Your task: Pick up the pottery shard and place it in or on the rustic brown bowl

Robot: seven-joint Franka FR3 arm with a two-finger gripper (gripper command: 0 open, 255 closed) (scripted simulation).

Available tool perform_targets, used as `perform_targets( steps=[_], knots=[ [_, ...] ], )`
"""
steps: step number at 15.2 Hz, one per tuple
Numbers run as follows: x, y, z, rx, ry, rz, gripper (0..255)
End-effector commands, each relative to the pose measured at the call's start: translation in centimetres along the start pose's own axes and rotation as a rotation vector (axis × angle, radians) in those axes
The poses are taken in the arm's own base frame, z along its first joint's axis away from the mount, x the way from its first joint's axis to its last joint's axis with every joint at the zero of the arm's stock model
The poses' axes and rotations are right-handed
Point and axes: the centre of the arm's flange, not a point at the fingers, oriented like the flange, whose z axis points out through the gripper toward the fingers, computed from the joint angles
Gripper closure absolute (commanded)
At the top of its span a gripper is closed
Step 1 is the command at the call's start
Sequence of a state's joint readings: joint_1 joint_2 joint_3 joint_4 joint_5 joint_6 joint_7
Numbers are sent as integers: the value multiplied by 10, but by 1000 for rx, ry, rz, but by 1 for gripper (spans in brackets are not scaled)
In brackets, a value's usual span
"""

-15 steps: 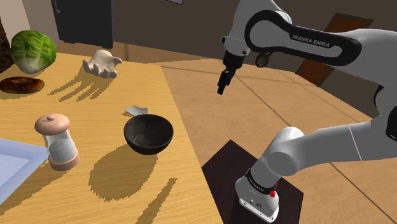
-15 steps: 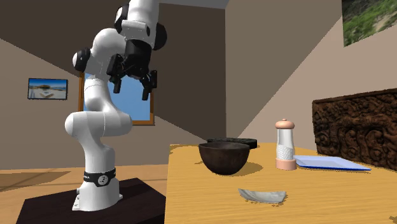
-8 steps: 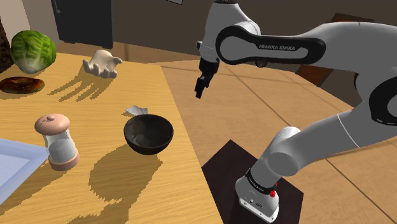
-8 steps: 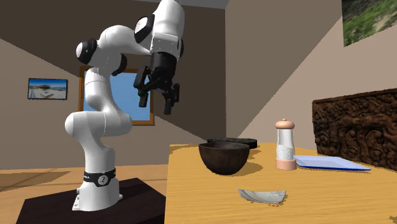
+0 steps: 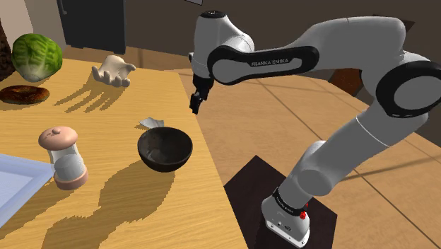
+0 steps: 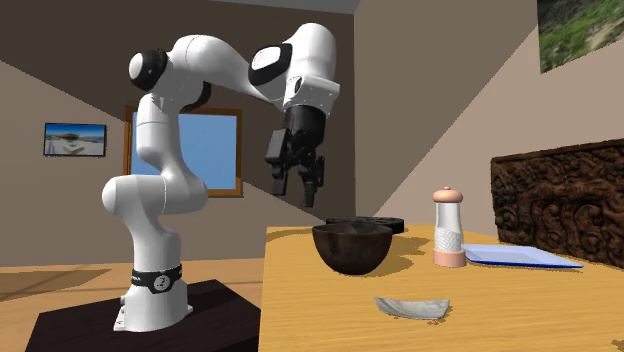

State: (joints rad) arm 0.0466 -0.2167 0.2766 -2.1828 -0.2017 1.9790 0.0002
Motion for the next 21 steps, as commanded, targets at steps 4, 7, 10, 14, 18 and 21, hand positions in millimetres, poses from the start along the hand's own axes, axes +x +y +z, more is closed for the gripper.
perform_targets(
  steps=[4,7,10,14,18,21],
  knots=[
    [54,-32,26,-43,20,-52,0],
    [85,-51,41,-68,31,-83,0],
    [116,-70,57,-94,43,-114,0],
    [157,-97,78,-129,58,-155,0],
    [171,-105,96,-140,63,-169,0],
    [172,-102,111,-140,63,-169,0]
  ],
)
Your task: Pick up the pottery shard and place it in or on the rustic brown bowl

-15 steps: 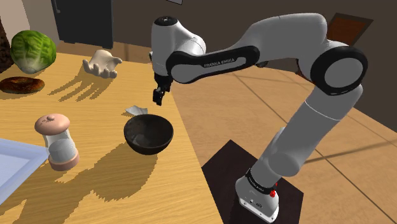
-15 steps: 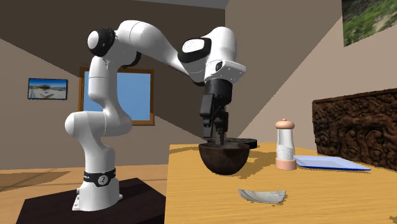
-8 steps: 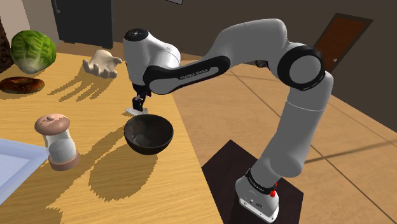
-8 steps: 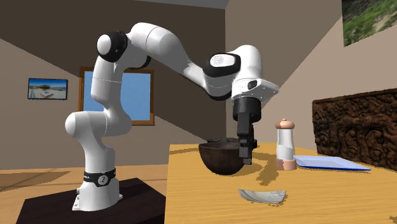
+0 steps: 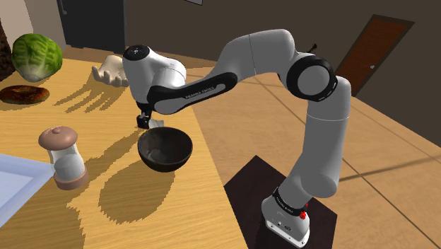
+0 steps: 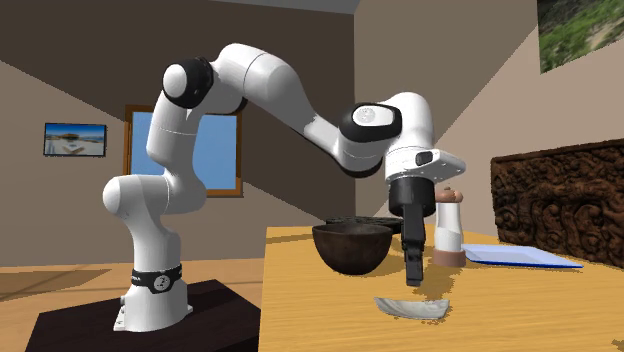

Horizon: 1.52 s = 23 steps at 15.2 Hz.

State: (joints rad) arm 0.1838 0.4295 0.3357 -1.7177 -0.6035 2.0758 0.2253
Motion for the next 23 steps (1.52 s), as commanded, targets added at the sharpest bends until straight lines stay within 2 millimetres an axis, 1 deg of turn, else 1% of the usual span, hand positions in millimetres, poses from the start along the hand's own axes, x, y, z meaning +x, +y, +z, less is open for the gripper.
perform_targets(
  steps=[1,2,10,11,20,21,23],
  knots=[
    [1,-1,10,0,0,0,0],
    [1,-1,19,0,0,0,0],
    [1,-1,19,0,0,0,0],
    [1,-1,19,0,0,0,255],
    [1,-1,19,0,0,0,255],
    [1,-1,19,0,0,0,0],
    [14,36,13,114,6,220,0]
  ],
)
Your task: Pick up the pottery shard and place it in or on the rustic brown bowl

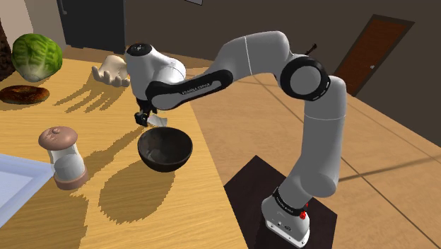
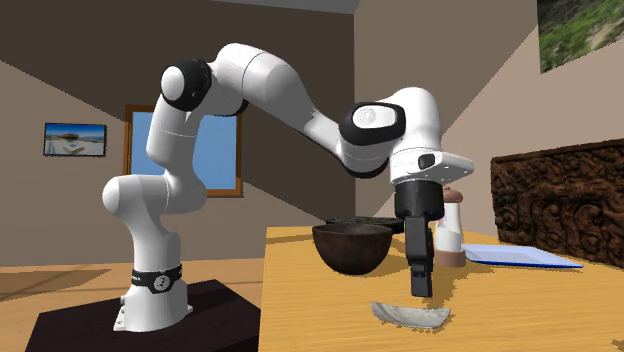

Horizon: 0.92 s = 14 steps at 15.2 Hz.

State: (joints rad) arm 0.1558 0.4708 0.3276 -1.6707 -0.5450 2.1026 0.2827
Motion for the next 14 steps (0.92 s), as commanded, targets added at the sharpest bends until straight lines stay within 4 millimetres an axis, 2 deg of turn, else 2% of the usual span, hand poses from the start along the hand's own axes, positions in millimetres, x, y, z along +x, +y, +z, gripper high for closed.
perform_targets(
  steps=[1,2,3,10,14],
  knots=[
    [13,34,-4,107,3,203,0],
    [17,53,-6,164,6,313,0],
    [18,61,-6,185,7,354,0],
    [19,54,33,185,7,354,0],
    [19,54,33,185,7,354,0]
  ],
)
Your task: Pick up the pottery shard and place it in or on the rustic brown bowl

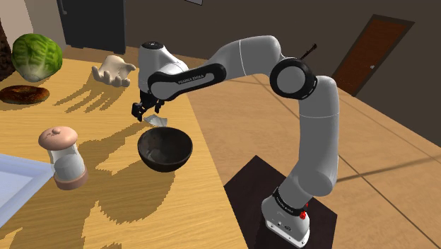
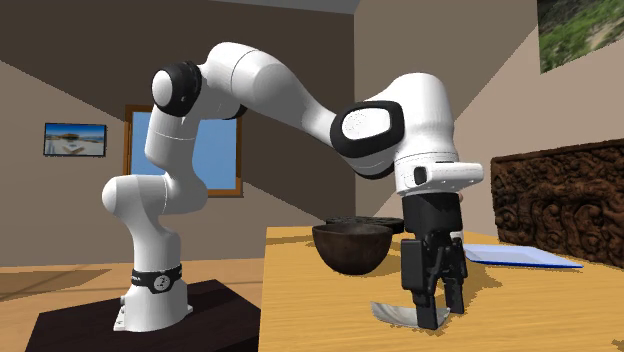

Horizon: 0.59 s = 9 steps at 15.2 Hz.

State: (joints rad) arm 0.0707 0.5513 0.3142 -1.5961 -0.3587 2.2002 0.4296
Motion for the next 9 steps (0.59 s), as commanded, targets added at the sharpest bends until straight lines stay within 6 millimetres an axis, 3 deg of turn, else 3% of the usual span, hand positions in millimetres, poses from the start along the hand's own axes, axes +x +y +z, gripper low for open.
perform_targets(
  steps=[1,4,5,9],
  knots=[
    [0,0,0,0,0,0,0],
    [0,0,0,0,0,0,0],
    [0,0,0,0,0,0,255],
    [0,0,0,0,0,0,255]
  ],
)
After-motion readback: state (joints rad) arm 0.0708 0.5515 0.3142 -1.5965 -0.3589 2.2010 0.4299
